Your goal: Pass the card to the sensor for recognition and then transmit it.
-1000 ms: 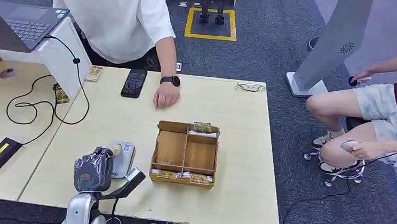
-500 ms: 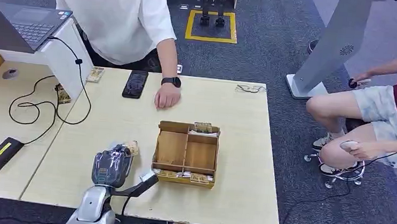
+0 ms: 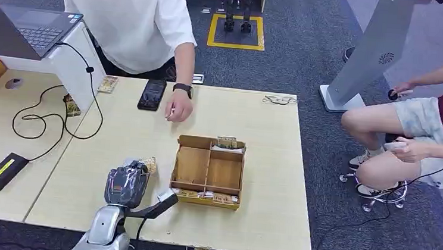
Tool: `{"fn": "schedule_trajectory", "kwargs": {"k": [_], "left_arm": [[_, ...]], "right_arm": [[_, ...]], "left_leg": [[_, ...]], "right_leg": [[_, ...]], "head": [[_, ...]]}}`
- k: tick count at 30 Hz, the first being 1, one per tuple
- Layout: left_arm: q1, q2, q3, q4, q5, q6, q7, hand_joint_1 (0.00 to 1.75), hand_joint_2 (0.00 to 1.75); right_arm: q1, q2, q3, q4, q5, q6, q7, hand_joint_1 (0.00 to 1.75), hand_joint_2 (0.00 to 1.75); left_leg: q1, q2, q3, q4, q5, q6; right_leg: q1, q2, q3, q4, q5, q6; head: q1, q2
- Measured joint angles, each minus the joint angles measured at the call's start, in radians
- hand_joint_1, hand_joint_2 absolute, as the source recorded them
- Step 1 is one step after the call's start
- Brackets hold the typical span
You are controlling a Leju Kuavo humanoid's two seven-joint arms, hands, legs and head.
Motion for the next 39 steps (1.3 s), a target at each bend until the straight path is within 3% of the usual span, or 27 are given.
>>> {"fn": "schedule_trajectory", "kwargs": {"k": [5,8,12,15,17,26,39], "left_arm": [[0.004,0.004,-0.005,-0.010,0.018,0.012,-0.015,1.75,1.75],[0.036,0.001,0.006,-0.080,0.051,0.015,-0.084,1.75,1.75],[0.059,-0.038,0.059,-0.155,0.194,0.015,-0.221,1.75,1.75],[0.058,-0.087,0.111,-0.206,0.366,0.015,-0.380,1.75,1.75],[0.047,-0.118,0.121,-0.239,0.431,0.015,-0.431,1.75,1.75],[-0.015,-0.166,0.103,-0.340,0.453,0.015,-0.416,1.75,1.75],[-0.151,-0.171,0.090,-0.326,0.399,0.014,-0.370,1.75,1.75]], "right_arm": [[0.000,0.000,0.002,0.000,0.000,-0.005,-0.002,0.00,1.75],[0.001,0.000,0.002,0.002,0.000,-0.011,-0.003,0.00,1.75],[0.000,0.000,0.002,0.005,0.000,-0.021,-0.003,0.00,1.75],[0.000,0.002,0.002,0.006,0.000,-0.030,-0.003,0.00,1.75],[0.000,0.003,0.002,0.007,0.000,-0.036,-0.006,0.00,1.75],[-0.004,0.004,0.002,0.020,0.000,-0.040,-0.010,0.00,1.75],[-0.018,0.002,0.032,0.055,0.000,-0.052,-0.005,0.00,1.75]], "left_leg": [[0.000,0.000,0.000,0.000,0.000,0.000],[0.000,0.001,0.000,0.000,0.000,0.000],[0.000,0.000,-0.003,0.000,0.000,0.000],[0.000,0.000,-0.006,0.001,0.000,0.000],[0.000,0.000,-0.008,0.001,0.001,0.000],[0.000,0.001,-0.011,0.001,0.001,0.000],[0.000,0.001,-0.012,0.001,0.001,0.000]], "right_leg": [[0.000,0.000,0.000,0.000,0.000,0.000],[0.000,0.001,-0.002,0.000,0.000,0.000],[0.000,0.000,-0.005,0.000,0.001,-0.001],[0.000,0.001,-0.008,0.000,0.001,-0.001],[0.000,0.001,-0.011,0.000,0.002,-0.001],[0.000,0.002,-0.014,0.000,0.002,-0.001],[0.000,0.002,-0.016,0.000,0.002,-0.001]], "head": [[0.000,0.000],[0.000,0.000],[0.000,0.000],[0.000,0.000],[0.000,0.000],[0.000,0.000],[0.000,0.000]]}}
